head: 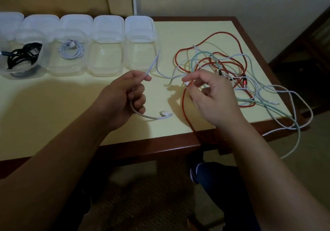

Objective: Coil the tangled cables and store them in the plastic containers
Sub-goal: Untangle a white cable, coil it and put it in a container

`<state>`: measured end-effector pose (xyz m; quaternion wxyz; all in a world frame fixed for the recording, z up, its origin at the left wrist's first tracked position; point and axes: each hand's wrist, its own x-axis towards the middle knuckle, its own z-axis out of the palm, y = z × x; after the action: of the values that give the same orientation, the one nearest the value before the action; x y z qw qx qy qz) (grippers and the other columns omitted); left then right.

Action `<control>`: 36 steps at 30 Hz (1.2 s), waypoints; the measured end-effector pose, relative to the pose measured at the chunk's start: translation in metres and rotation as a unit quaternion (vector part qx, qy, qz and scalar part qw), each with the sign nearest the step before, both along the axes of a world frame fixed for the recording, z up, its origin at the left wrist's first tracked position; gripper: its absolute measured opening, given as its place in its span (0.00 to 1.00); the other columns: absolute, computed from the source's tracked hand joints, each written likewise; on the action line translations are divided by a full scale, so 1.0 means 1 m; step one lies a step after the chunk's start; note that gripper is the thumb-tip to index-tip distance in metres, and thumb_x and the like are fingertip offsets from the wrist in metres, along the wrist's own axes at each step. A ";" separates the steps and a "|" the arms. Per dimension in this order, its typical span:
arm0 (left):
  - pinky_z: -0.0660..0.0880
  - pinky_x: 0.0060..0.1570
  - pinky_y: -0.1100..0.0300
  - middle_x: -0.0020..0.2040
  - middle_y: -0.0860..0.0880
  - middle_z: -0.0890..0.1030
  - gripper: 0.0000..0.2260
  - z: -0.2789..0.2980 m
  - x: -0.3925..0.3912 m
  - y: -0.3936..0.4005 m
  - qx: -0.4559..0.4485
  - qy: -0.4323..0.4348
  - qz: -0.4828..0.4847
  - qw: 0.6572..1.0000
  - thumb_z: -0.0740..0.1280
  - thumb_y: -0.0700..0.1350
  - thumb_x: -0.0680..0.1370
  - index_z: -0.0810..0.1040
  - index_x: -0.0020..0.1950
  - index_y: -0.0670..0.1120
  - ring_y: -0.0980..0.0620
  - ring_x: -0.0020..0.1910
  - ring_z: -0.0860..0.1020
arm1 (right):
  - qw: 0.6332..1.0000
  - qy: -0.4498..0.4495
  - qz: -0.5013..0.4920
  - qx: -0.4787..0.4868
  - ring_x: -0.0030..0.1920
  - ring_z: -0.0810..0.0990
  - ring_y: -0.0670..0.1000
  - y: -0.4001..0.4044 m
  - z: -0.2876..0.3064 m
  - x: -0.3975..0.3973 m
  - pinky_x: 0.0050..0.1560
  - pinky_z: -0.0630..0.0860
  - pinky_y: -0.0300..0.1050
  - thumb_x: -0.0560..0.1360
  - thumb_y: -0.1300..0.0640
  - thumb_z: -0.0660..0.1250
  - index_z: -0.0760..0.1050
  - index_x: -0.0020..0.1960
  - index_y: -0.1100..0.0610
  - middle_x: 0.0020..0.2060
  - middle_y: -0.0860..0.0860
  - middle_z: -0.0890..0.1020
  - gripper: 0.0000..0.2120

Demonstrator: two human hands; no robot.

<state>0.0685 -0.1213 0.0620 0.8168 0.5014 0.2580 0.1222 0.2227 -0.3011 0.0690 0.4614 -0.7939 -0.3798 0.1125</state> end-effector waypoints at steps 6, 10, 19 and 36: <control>0.55 0.22 0.64 0.30 0.53 0.57 0.07 -0.005 -0.007 0.007 -0.035 -0.002 0.008 0.999 0.62 0.46 0.83 0.77 0.46 0.47 0.56 0.24 0.55 | 0.982 -0.118 -0.108 0.099 0.43 0.82 0.44 0.052 0.021 -0.008 0.44 0.82 0.44 0.79 0.60 0.65 0.82 0.59 0.54 0.48 0.45 0.84 0.12; 0.52 0.22 0.62 0.28 0.54 0.55 0.06 0.001 -0.012 0.013 -0.054 -0.011 0.001 0.998 0.63 0.46 0.79 0.76 0.43 0.47 0.55 0.23 0.53 | 1.000 -0.002 0.012 -0.003 0.61 0.81 0.45 0.081 0.007 -0.018 0.64 0.79 0.50 0.78 0.65 0.63 0.76 0.71 0.51 0.63 0.44 0.82 0.23; 0.53 0.23 0.62 0.25 0.55 0.56 0.24 0.007 -0.029 0.039 -0.027 -0.109 0.071 0.991 0.70 0.48 0.73 0.52 0.42 0.50 0.56 0.23 0.53 | 0.971 -0.142 0.071 -0.178 0.50 0.80 0.56 0.068 -0.023 -0.015 0.49 0.76 0.54 0.82 0.56 0.60 0.81 0.59 0.55 0.47 0.54 0.84 0.12; 0.62 0.36 0.60 0.32 0.47 0.65 0.19 -0.028 0.011 -0.013 0.461 -0.054 0.072 0.883 0.80 0.48 0.72 0.85 0.62 0.51 0.49 0.31 0.64 | 0.987 -0.121 0.101 0.032 0.50 0.80 0.40 0.038 -0.035 0.011 0.48 0.76 0.39 0.81 0.56 0.71 0.86 0.60 0.52 0.48 0.39 0.85 0.09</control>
<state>0.0791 -0.1344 0.0345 0.4946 0.7941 0.1640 0.3129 0.2333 -0.2633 0.0339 0.4238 -0.7440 -0.5142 0.0491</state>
